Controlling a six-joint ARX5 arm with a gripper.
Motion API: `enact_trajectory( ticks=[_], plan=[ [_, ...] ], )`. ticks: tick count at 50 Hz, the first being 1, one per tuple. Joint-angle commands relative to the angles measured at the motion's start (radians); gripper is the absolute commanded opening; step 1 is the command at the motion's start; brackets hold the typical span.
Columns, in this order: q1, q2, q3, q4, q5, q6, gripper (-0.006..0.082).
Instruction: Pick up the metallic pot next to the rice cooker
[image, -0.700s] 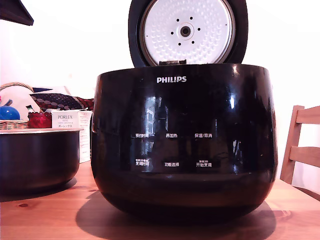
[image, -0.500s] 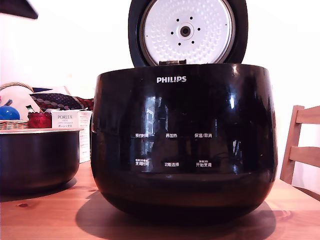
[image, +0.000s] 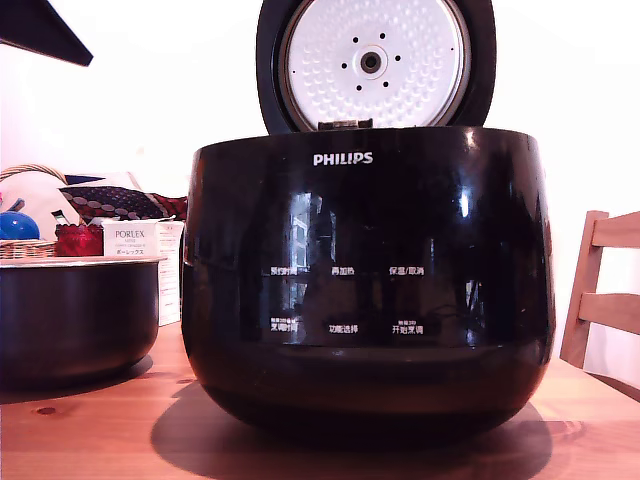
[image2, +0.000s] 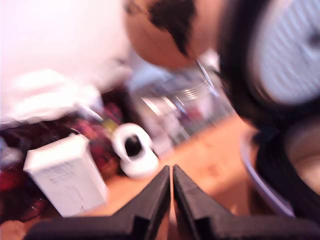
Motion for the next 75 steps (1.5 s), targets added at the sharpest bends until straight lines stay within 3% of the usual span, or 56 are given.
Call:
enact_trajectory(
  ticks=[1, 2, 11, 22, 33, 40, 47, 52, 62, 75],
  plan=[
    [0.004, -0.002, 0.048, -0.085, 0.029, 0.143, -0.0024],
    [0.004, -0.001, 0.060, -0.130, 0.030, 0.227, -0.0024],
    [0.004, 0.034, 0.172, -0.455, 0.026, 0.349, -0.0024],
    [0.004, 0.113, 0.288, -0.766, -0.034, 0.392, -0.0024],
    [0.004, 0.234, 0.376, -0.949, -0.101, 0.395, -0.0024],
    [0.004, 0.319, 0.405, -0.987, -0.161, 0.395, 0.0004],
    [0.004, 0.391, 0.413, -0.969, -0.182, 0.395, 0.0249],
    [0.004, 0.429, 0.413, -0.914, -0.215, 0.395, 0.0334],
    [0.004, 0.484, 0.413, -0.825, -0.240, 0.466, 0.0403],
    [0.004, 0.574, 0.413, -0.792, -0.246, 0.496, 0.0402]
  ],
)
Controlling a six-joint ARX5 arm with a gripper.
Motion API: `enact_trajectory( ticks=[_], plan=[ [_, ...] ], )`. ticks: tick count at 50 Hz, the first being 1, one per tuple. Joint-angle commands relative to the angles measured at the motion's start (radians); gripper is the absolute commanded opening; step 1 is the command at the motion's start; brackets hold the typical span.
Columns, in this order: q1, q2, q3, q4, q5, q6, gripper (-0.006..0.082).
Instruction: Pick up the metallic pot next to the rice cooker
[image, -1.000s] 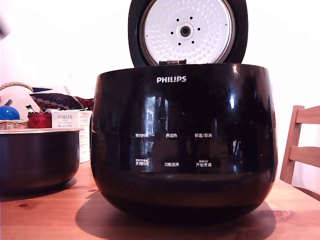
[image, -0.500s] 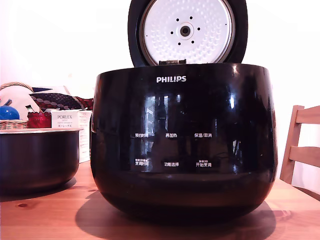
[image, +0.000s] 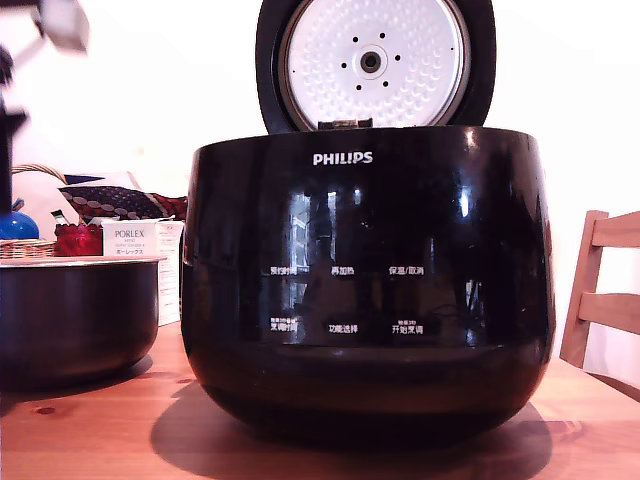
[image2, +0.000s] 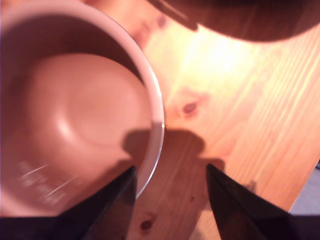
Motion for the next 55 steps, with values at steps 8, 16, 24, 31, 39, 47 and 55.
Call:
enact_trajectory(
  ticks=[8, 16, 24, 31, 39, 47, 55],
  plan=[
    [0.004, 0.086, 0.007, 0.045, 0.000, 0.035, 0.0402],
    [0.004, 0.147, 0.007, 0.076, -0.015, 0.047, 0.0402],
    [0.004, 0.194, 0.007, 0.102, -0.035, 0.050, 0.0399],
    [0.004, 0.201, 0.007, 0.117, -0.037, 0.069, 0.0362],
    [0.010, 0.201, 0.007, 0.128, -0.037, 0.087, 0.0248],
    [0.011, 0.202, 0.007, 0.126, -0.037, 0.096, -0.0031],
    [0.011, 0.201, 0.007, 0.123, -0.038, 0.101, -0.0021]
  ],
)
